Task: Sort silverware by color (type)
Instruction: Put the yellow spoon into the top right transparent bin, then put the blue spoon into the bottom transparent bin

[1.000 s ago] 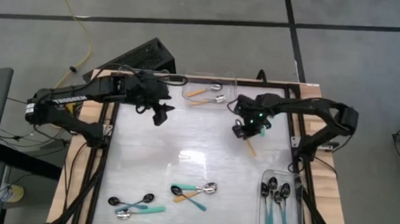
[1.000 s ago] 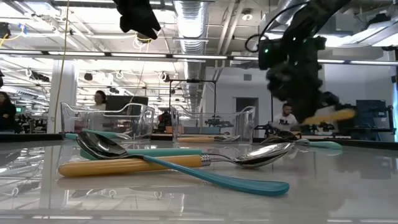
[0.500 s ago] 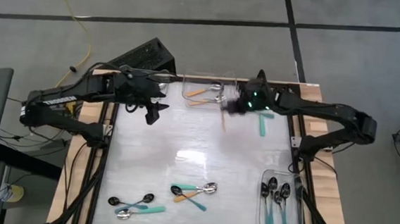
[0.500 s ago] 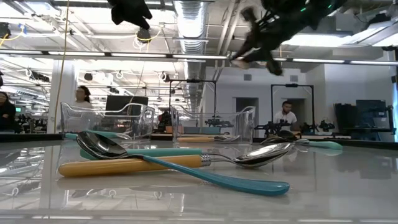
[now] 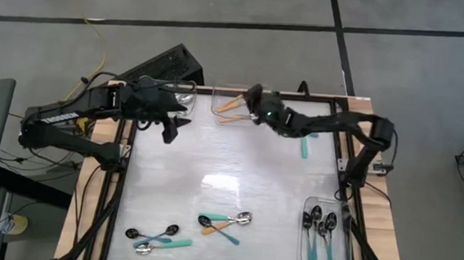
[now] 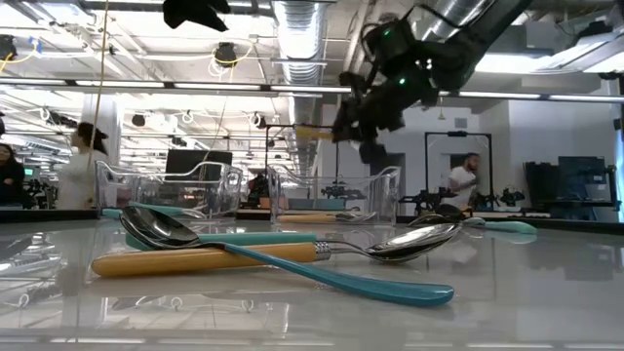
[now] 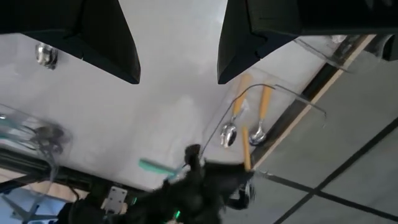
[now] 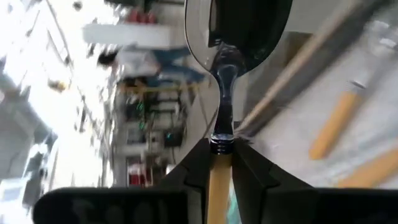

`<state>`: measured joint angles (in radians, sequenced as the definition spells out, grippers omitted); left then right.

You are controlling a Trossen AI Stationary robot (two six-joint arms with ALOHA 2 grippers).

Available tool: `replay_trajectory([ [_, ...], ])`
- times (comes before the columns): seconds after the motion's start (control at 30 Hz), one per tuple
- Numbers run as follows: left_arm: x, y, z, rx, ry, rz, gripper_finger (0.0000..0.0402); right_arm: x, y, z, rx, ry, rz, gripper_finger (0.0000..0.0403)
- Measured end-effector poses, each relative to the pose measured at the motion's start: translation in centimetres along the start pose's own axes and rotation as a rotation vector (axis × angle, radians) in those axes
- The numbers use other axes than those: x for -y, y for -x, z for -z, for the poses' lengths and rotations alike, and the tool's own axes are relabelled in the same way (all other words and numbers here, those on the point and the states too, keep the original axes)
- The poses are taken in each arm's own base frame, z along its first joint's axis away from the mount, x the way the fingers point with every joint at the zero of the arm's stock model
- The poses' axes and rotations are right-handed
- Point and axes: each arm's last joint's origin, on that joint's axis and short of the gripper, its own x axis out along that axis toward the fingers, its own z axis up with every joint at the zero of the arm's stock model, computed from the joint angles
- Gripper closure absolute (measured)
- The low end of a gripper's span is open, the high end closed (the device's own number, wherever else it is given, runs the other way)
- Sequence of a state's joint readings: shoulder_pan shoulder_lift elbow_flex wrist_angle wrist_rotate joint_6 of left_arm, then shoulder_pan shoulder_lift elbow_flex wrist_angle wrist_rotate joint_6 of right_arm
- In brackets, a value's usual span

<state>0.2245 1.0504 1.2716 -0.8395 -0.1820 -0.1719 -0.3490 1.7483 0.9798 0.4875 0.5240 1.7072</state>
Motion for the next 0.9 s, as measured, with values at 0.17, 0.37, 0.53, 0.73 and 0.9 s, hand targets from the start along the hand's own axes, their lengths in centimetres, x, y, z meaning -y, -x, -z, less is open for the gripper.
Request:
replay_trajectory([
  [0.17, 0.3, 0.1, 0.1, -0.001, -0.009, 0.015, 0.0204, 0.8, -0.7, 1.1, 0.037, -0.061, 0.009, 0.0331],
  [0.37, 0.7, 0.1, 0.1, -0.001, -0.020, 0.024, 0.0204, 0.9, -1.1, 1.3, 0.068, -0.063, 0.005, 0.0296],
  [0.53, 1.0, 0.2, 0.2, -0.003, -0.022, 0.036, 0.0204, 0.6, -1.1, 1.2, 0.108, -0.076, -0.022, 0.0245],
  [0.73, 1.3, 0.3, 0.3, -0.005, -0.024, 0.047, 0.0203, 0.6, -1.1, 1.2, 0.110, -0.076, -0.022, 0.0184],
  [0.9, 1.3, 0.3, 0.3, -0.003, -0.024, 0.039, 0.0203, -0.2, -0.9, 1.6, 0.080, -0.035, -0.093, 0.0165],
])
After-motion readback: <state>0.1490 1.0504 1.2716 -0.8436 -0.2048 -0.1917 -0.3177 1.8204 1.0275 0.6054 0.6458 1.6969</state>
